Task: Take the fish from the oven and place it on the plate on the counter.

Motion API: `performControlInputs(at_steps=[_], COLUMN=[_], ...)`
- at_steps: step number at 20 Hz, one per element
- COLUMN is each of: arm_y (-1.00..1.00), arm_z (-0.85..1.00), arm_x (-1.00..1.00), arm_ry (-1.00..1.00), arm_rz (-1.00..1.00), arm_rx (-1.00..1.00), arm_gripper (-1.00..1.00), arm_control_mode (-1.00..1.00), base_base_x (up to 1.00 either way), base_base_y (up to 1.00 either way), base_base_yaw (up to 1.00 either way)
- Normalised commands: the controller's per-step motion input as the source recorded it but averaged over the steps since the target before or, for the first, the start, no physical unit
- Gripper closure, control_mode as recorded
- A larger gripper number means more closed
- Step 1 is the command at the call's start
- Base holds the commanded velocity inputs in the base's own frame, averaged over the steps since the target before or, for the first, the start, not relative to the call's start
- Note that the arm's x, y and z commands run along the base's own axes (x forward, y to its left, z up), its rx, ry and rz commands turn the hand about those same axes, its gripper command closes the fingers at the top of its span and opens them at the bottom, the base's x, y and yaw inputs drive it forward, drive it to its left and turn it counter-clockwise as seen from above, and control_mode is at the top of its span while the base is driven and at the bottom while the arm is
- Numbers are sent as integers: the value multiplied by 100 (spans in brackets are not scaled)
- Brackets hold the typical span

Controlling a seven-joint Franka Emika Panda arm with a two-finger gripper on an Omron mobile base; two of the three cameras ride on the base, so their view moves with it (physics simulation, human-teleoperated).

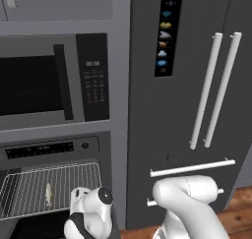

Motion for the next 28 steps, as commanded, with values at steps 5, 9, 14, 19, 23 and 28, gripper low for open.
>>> performControlInputs(at_steps=[5, 9, 14, 19, 23, 28], arm_y=[16, 45, 42, 24, 7, 0], arm_z=[96, 86, 62, 13, -9, -22], arm_x=[10, 0, 13, 1, -2, 0], arm_ry=[0, 0, -5, -14, 3, 6], arm_rz=[5, -2, 12, 19, -70, -100], arm_rx=[0, 0, -20, -36, 1, 11], arm_gripper=[-100, -100, -100, -100, -100, -100], arm_control_mode=[-100, -100, -100, -100, -100, -100], base_base_x=[0, 0, 0, 0, 0, 0], base_base_y=[0, 0, 0, 0, 0, 0], base_base_yaw=[0, 0, 0, 0, 0, 0])
